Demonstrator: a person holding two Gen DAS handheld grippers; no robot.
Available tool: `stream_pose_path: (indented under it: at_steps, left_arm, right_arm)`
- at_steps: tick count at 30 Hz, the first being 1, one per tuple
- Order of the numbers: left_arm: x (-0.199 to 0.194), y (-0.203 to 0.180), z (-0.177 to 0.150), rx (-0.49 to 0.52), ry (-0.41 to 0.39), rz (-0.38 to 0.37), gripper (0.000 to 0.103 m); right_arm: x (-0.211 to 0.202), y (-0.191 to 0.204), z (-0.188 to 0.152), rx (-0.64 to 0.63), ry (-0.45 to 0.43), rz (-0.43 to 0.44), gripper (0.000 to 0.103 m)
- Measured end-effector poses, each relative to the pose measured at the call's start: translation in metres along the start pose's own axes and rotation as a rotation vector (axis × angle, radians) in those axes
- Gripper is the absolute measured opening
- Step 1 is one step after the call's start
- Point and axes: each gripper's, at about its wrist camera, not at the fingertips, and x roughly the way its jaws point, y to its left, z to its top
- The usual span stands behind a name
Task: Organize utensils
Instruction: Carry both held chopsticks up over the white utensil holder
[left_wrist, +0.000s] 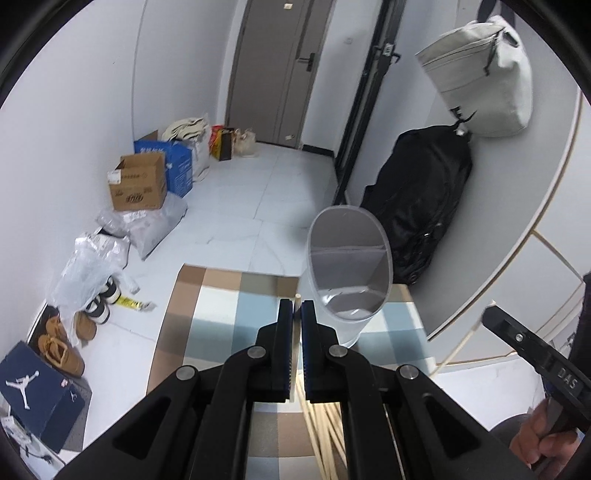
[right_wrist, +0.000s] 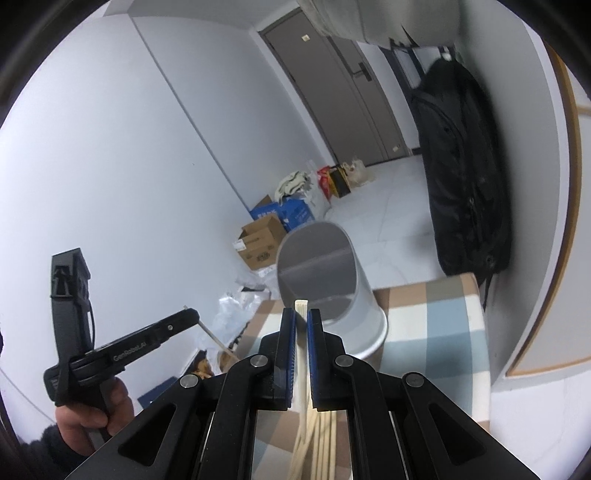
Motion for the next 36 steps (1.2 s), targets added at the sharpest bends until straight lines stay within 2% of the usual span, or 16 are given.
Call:
stream_pose_path:
  at_steps: [6, 13, 21, 28, 36]
  left_arm:
    - [-0.017, -0.008, 0.021, 0.032, -0.052, -0.038, 0.001]
    - [-0.033, -0.015, 0.061, 0.034, -0.098, -0.09, 0.001]
    - [-0.033, -0.02, 0.111, 0.034, -0.15, -0.121, 0.001]
    - [-0.003, -0.023, 0.13, 0.071, -0.132, -0.123, 0.001]
    - [0.036, -0.02, 0.13, 0.087, -0.082, -0.132, 0.001]
  right_arm:
    - [-0.006, 0.016, 0.031, -0.034, -0.041, 0.004, 0.006]
    - [-0.008, 0.035, 0.082, -0.069, -0.1, 0.004, 0.006]
    - [0.016, 0.04, 0.141, -0.097, -0.121, -0.033, 0.006]
    - [0.049, 0.036, 0.168, -0.135, -0.123, -0.084, 0.006]
    - [0.076, 0.024, 0.17, -0.163, -0.146, -0.11, 0.006]
